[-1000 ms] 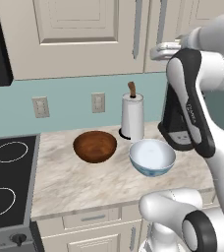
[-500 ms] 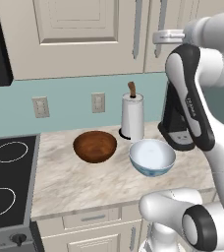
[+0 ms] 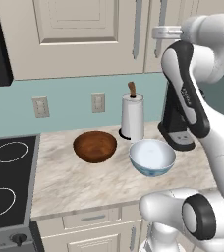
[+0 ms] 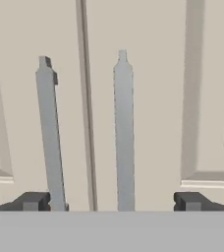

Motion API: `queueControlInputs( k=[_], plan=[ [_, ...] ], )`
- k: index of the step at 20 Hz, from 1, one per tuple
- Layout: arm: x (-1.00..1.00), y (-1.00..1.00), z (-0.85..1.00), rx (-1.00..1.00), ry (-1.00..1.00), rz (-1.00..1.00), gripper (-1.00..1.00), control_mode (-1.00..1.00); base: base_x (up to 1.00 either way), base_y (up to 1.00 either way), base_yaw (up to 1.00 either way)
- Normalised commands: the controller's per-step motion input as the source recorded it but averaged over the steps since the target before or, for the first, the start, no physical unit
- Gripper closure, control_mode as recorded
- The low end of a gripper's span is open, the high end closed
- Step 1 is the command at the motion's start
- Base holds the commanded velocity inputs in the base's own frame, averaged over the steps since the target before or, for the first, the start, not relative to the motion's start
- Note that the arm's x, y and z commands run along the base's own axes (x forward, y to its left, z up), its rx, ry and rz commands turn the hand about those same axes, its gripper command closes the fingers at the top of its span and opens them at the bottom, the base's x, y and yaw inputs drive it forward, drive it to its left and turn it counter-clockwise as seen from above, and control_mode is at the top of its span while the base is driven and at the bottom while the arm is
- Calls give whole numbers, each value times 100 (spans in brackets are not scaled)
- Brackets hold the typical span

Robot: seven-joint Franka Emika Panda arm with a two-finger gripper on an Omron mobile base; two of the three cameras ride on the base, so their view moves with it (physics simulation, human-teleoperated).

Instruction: Open the cabinet. Pick the bowls from the counter and place them in the cabinet. Then close the cabinet.

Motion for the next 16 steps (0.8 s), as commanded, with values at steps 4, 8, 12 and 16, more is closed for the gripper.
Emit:
queueControlInputs(
  k=[4,8,12,16],
  plan=[
    [27,0,9,0,0,0,-100,-100,0,0,0],
    [31,0,2,0,1,0,-100,-100,0,0,0],
    [47,-4,0,0,2,0,-100,-100,0,0,0],
    [49,-16,0,0,3,0,-100,-100,0,0,0]
  ],
)
